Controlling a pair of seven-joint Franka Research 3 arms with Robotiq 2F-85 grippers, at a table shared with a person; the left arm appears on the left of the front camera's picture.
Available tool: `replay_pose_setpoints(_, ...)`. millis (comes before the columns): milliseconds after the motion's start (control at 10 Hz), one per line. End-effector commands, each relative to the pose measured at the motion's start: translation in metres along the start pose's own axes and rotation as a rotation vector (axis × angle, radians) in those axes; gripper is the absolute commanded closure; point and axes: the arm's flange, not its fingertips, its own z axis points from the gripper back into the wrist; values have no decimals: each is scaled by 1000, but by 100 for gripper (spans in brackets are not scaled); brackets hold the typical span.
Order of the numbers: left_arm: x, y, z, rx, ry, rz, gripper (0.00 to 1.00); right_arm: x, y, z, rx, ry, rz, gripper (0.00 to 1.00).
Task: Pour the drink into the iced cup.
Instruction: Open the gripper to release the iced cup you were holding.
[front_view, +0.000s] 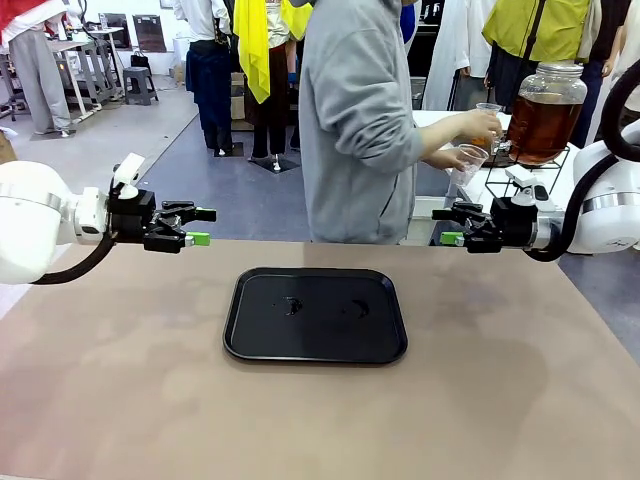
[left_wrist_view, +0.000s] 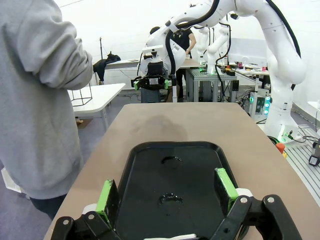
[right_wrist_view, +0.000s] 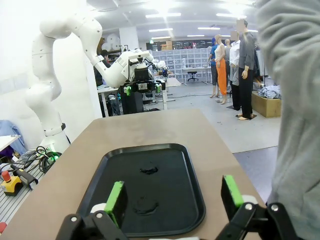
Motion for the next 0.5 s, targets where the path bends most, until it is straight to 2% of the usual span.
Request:
replay_pose_setpoints(0, 3, -1, -1, 2, 7, 10, 0, 3, -1, -2, -2, 7, 4, 0)
replay_pose_setpoints(400, 3, -1, -1, 2, 7, 10, 0, 3, -1, -2, -2, 7, 4, 0)
